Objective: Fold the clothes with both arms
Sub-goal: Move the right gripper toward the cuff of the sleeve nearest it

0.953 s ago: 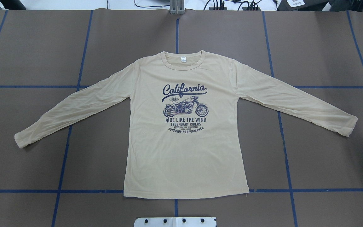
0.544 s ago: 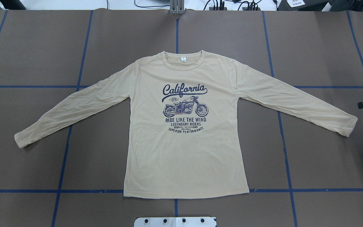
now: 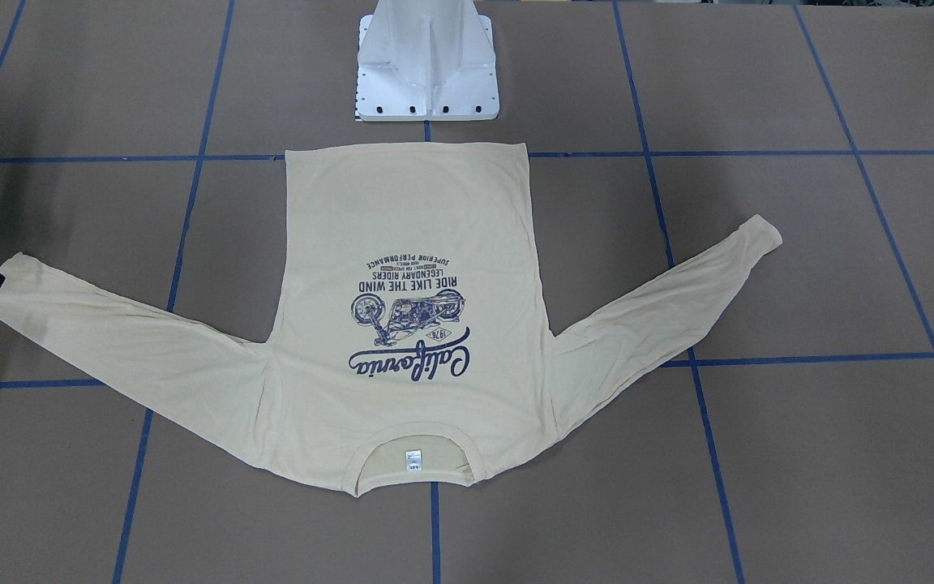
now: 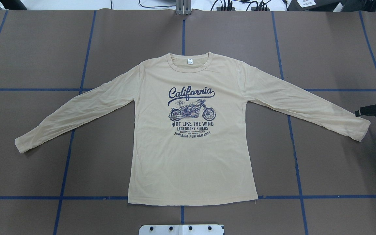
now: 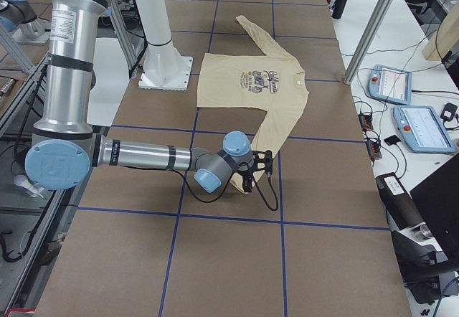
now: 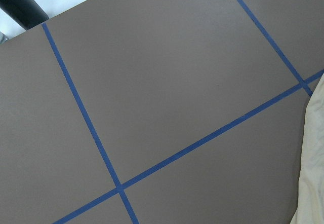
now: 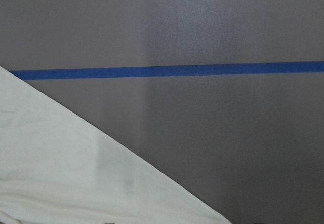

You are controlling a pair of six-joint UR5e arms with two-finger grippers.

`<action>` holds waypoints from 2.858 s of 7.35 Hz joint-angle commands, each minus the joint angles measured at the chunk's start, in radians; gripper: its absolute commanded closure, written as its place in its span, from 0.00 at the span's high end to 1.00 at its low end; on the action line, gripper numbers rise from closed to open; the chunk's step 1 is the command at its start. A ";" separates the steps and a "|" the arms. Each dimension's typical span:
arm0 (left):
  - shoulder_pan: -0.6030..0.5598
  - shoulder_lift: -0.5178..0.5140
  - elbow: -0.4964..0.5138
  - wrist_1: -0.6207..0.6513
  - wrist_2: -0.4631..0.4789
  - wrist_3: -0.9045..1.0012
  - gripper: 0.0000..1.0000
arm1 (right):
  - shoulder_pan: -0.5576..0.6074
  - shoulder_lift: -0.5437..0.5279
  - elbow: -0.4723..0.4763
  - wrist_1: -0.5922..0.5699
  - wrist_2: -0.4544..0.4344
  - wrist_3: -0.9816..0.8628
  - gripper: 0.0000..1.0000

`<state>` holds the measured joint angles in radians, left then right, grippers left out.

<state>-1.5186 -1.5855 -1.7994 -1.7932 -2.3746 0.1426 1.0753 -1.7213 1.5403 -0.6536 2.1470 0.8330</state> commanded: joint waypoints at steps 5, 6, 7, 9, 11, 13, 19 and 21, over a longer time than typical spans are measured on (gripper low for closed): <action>0.000 0.001 0.000 0.000 0.000 0.000 1.00 | -0.018 -0.006 -0.103 0.160 -0.026 0.044 0.69; 0.000 0.001 0.000 0.002 0.000 0.000 1.00 | -0.029 -0.006 -0.103 0.160 -0.025 0.046 0.66; 0.000 0.001 0.000 0.002 0.000 0.000 1.00 | -0.034 -0.007 -0.104 0.160 -0.027 0.046 0.64; 0.000 0.001 0.000 0.000 0.000 0.000 1.00 | -0.043 -0.007 -0.104 0.158 -0.033 0.047 0.61; 0.000 0.001 0.000 0.002 -0.002 0.000 1.00 | -0.044 -0.007 -0.104 0.154 -0.036 0.047 0.51; 0.000 0.001 0.000 0.000 -0.002 0.000 1.00 | -0.044 -0.010 -0.106 0.147 -0.036 0.047 0.34; 0.000 0.002 -0.002 0.000 -0.002 0.000 1.00 | -0.044 -0.034 -0.104 0.149 -0.039 0.046 0.41; 0.000 0.002 -0.002 0.000 -0.002 0.000 1.00 | -0.044 -0.034 -0.104 0.147 -0.039 0.046 0.32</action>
<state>-1.5187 -1.5831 -1.8009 -1.7931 -2.3761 0.1427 1.0308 -1.7541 1.4358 -0.5049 2.1080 0.8788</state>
